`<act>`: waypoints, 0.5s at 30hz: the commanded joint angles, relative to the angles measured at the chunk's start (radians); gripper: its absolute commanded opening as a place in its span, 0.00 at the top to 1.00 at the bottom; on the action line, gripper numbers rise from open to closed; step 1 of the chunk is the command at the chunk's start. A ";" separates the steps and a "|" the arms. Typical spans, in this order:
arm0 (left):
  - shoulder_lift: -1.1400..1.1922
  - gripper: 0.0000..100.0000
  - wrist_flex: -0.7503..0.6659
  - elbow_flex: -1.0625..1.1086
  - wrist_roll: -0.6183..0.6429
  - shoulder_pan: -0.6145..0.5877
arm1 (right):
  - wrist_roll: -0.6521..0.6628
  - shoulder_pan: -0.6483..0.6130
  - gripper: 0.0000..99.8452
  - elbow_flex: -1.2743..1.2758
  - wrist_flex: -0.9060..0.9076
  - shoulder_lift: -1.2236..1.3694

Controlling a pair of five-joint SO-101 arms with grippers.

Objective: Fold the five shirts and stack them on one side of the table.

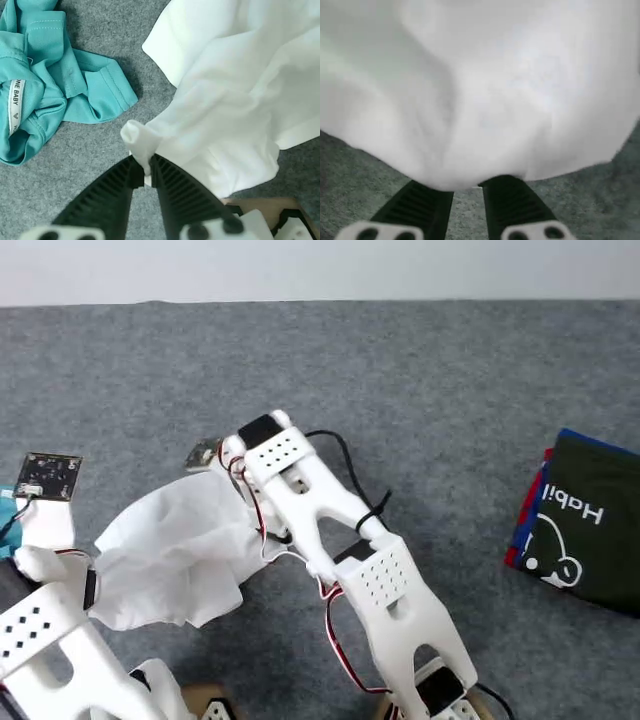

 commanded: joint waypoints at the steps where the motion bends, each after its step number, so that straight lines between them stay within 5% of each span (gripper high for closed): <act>1: -0.018 1.00 -0.021 -0.010 -0.003 -0.002 | 0.011 0.067 0.99 -0.078 0.042 -0.084; 7: -0.020 1.00 -0.015 -0.094 0.015 0.000 | 0.012 0.148 0.99 -0.080 0.042 -0.282; 15: -0.008 1.00 -0.061 -0.389 0.298 0.121 | 0.025 0.229 0.99 -0.081 0.012 -0.684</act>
